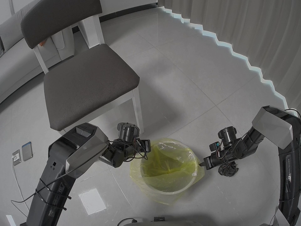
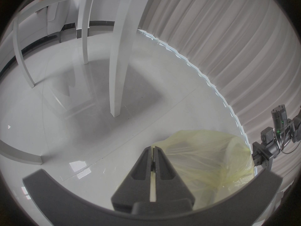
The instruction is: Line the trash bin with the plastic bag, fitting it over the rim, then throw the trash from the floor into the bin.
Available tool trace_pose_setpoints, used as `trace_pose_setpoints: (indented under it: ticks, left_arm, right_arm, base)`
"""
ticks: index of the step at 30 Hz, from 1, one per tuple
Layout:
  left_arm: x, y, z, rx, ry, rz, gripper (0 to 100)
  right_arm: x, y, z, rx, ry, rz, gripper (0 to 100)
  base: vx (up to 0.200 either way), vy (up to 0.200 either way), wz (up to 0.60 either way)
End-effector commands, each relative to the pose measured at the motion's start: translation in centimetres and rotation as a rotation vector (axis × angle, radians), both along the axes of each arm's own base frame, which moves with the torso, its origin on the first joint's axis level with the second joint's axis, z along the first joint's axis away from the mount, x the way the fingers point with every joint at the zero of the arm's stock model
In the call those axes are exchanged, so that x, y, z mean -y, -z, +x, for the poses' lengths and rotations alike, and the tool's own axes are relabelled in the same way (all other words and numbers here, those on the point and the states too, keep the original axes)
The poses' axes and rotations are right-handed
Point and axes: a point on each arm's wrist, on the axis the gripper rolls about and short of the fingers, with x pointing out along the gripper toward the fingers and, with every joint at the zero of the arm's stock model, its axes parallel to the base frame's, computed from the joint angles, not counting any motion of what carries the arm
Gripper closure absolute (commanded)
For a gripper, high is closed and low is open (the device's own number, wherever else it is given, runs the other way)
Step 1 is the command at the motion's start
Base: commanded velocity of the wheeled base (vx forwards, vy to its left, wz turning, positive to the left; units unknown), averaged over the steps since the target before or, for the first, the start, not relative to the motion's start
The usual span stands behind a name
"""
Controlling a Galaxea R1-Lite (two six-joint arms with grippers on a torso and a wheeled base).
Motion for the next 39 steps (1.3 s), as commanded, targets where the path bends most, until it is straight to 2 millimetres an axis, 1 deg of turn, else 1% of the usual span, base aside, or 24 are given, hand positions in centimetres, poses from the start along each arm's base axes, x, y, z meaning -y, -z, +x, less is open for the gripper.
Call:
trace_pose_setpoints:
  ticks: [1, 10, 11, 12, 16, 17, 19, 20, 23, 27, 28, 29, 31, 33, 34, 36, 39]
  left_arm:
    - [0.1, -0.4, -0.1, 0.003, 0.000, -0.011, 100]
    - [0.0, -1.1, -0.2, 0.012, -0.003, -0.018, 100]
    - [0.0, -1.3, -0.4, 0.010, -0.002, -0.017, 100]
    - [0.0, -1.4, -0.4, 0.010, -0.002, -0.017, 100]
    - [-0.3, -1.5, -0.8, 0.009, -0.003, -0.017, 100]
    - [-0.4, -1.5, -0.8, 0.010, -0.003, -0.018, 0]
    - [-0.6, -1.7, -0.8, 0.015, -0.009, -0.022, 0]
    - [-1.3, -2.1, -0.8, 0.021, -0.022, -0.027, 0]
    - [-2.1, -2.5, -1.1, 0.014, -0.044, -0.042, 0]
    - [-3.1, -2.8, -1.4, 0.023, -0.067, -0.060, 0]
    - [-3.3, -2.7, -1.5, 0.027, -0.072, -0.062, 0]
    - [-3.4, -2.8, -1.5, 0.030, -0.072, -0.063, 0]
    - [-4.0, -3.1, -1.8, 0.046, -0.083, -0.072, 0]
    - [-4.3, -3.2, -1.9, 0.052, -0.087, -0.074, 0]
    - [-4.8, -3.6, -2.2, 0.063, -0.093, -0.080, 0]
    - [-5.5, -4.3, -2.6, 0.084, -0.101, -0.090, 0]
    - [-6.3, -5.6, -3.7, 0.106, -0.101, -0.099, 0]
  right_arm:
    - [-0.3, 0.7, 0.3, -0.006, -0.010, -0.003, 100]
    - [-0.4, 0.6, 0.2, 0.008, -0.022, -0.007, 100]
    - [-0.4, 0.6, 0.1, 0.007, -0.024, -0.009, 0]
    - [-0.4, 0.5, 0.1, 0.008, -0.024, -0.009, 0]
    - [0.2, -0.8, -0.7, 0.012, -0.012, -0.010, 0]
    - [0.5, -1.1, -0.8, 0.016, -0.007, -0.010, 0]
    - [0.9, -1.5, -1.0, 0.019, 0.002, -0.010, 0]
    - [1.6, -2.4, -1.2, 0.031, 0.019, -0.009, 0]
    - [2.5, -3.7, -1.6, 0.054, 0.038, -0.009, 0]
    - [3.0, -5.8, -2.4, 0.093, 0.041, -0.006, 0]
    - [2.9, -6.7, -2.6, 0.112, 0.039, -0.004, 0]
    - [2.9, -6.9, -2.7, 0.116, 0.038, -0.003, 0]
    - [2.0, -8.7, -3.5, 0.155, 0.009, 0.004, 0]
    - [1.6, -9.2, -3.7, 0.166, 0.000, 0.007, 0]
    - [0.6, -9.9, -4.1, 0.183, -0.027, 0.014, 0]
    - [-0.8, -10.6, -4.6, 0.200, -0.071, 0.021, 0]
    - [-3.4, -10.6, -5.4, 0.202, -0.148, 0.031, 0]
  base:
    - [0.000, 0.000, 0.00]
    - [0.000, 0.000, 0.00]
    - [0.000, 0.000, 0.00]
    - [0.000, 0.000, 0.00]
    - [0.000, 0.000, 0.00]
    - [0.000, 0.000, 0.00]
    - [0.000, 0.000, 0.00]
    - [0.000, 0.000, 0.00]
    - [0.000, 0.000, 0.00]
    - [0.000, 0.000, 0.00]
    - [0.000, 0.000, 0.00]
    - [0.000, 0.000, 0.00]
    - [0.000, 0.000, 0.00]
    - [0.000, 0.000, 0.00]
    - [0.000, 0.000, 0.00]
    - [0.000, 0.000, 0.00]
    - [0.000, 0.000, 0.00]
